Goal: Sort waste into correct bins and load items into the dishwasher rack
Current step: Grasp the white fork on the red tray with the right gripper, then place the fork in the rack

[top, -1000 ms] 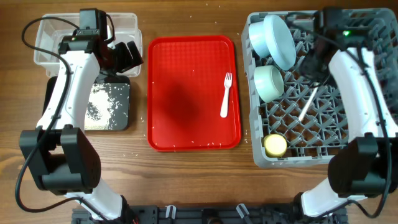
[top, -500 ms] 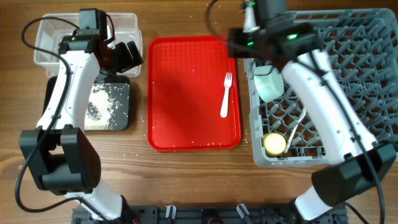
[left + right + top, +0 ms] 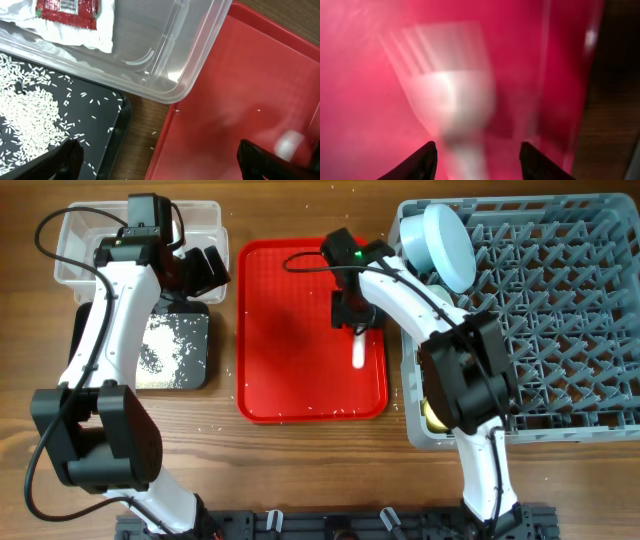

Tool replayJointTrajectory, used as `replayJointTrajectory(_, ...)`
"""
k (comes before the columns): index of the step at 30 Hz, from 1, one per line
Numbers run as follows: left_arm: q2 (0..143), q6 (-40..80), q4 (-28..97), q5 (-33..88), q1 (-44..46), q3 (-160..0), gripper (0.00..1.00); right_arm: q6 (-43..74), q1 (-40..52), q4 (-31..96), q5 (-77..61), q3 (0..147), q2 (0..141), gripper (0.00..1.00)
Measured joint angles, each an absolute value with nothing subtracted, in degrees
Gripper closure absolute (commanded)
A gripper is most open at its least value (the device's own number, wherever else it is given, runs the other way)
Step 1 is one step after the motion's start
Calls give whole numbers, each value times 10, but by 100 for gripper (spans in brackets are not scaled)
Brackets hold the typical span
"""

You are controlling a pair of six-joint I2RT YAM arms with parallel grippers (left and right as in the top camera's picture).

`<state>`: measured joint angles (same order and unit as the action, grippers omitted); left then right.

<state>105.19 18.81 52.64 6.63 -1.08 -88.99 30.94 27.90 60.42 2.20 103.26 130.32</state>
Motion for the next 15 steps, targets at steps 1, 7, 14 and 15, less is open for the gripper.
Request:
replayJointTrajectory(1, 1052, 188, 527, 67, -11, -890, 0, 315, 275, 604, 22, 1033, 1304, 46)
replayJointTrajectory(7, 1052, 188, 527, 67, -11, -890, 0, 309, 268, 578, 11, 1032, 1304, 62)
replayJointTrajectory(14, 1052, 188, 527, 67, -11, -890, 0, 274, 268, 556, -35, 1031, 1316, 95)
replayJointTrajectory(15, 1052, 188, 527, 67, -11, -890, 0, 274, 268, 556, -37, 1032, 1316, 96)
